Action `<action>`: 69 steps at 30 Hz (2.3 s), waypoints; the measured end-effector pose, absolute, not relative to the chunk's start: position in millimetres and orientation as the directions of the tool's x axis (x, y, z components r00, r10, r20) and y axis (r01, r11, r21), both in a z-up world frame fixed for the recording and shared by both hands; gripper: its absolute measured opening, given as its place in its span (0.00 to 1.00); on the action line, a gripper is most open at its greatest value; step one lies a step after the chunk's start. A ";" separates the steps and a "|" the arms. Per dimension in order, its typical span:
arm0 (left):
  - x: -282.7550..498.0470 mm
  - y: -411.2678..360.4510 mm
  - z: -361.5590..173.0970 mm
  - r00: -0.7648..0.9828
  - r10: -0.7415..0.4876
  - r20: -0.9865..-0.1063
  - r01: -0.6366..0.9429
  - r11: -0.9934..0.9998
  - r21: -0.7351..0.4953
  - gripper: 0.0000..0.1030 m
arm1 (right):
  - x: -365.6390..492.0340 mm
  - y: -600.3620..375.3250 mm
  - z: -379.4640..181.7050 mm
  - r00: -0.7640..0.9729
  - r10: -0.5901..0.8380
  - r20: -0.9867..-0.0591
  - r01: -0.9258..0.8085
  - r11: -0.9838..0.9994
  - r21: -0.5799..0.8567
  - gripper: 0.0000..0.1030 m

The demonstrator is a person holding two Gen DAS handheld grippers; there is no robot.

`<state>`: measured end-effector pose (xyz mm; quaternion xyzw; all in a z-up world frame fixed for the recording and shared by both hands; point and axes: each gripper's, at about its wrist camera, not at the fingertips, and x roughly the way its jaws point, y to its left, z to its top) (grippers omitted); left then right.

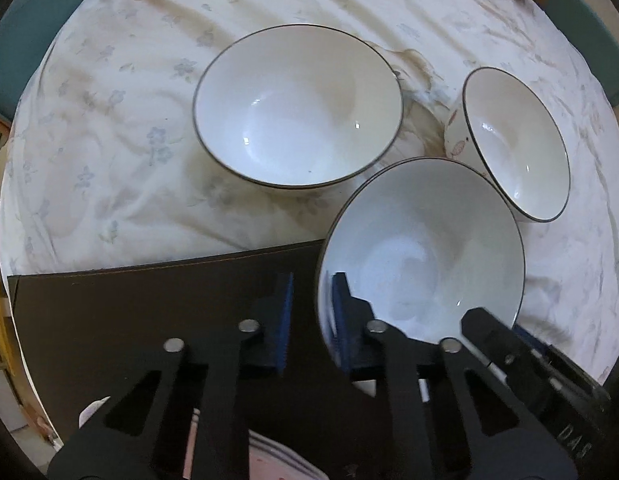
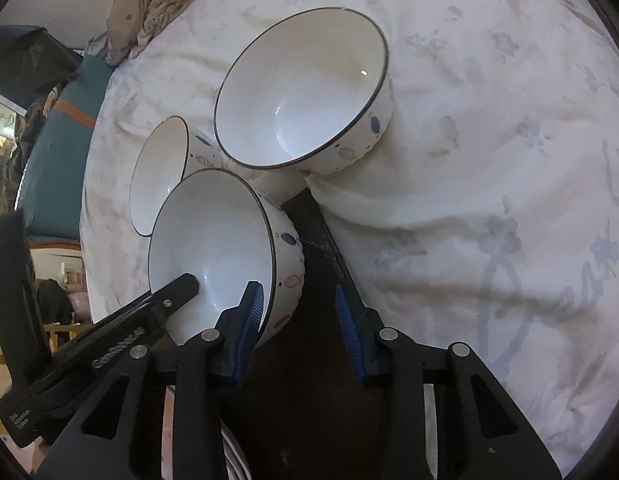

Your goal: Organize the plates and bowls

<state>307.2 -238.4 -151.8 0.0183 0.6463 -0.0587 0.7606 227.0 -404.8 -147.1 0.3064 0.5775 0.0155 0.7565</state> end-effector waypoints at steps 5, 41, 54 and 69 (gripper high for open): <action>306.4 -251.5 -153.9 0.166 -0.034 -0.986 0.150 0.989 -0.009 0.12 | 228.0 -400.0 -151.6 0.312 0.408 -0.858 0.306 0.811 0.498 0.26; 210.2 -186.5 -69.1 0.256 -0.010 -0.967 0.132 0.991 0.025 0.11 | 183.5 -337.0 -87.9 0.363 0.474 -0.802 0.097 0.837 0.539 0.24; 140.2 -107.8 -52.6 0.267 -0.084 -0.960 0.072 0.995 -0.067 0.11 | 124.0 -276.0 -63.4 0.402 0.473 -0.784 -0.030 0.862 0.505 0.22; 108.8 -47.1 -80.7 0.222 -0.219 -0.950 0.056 0.976 -0.212 0.11 | 83.3 -215.0 -69.3 0.369 0.492 -0.788 -0.157 0.869 0.469 0.21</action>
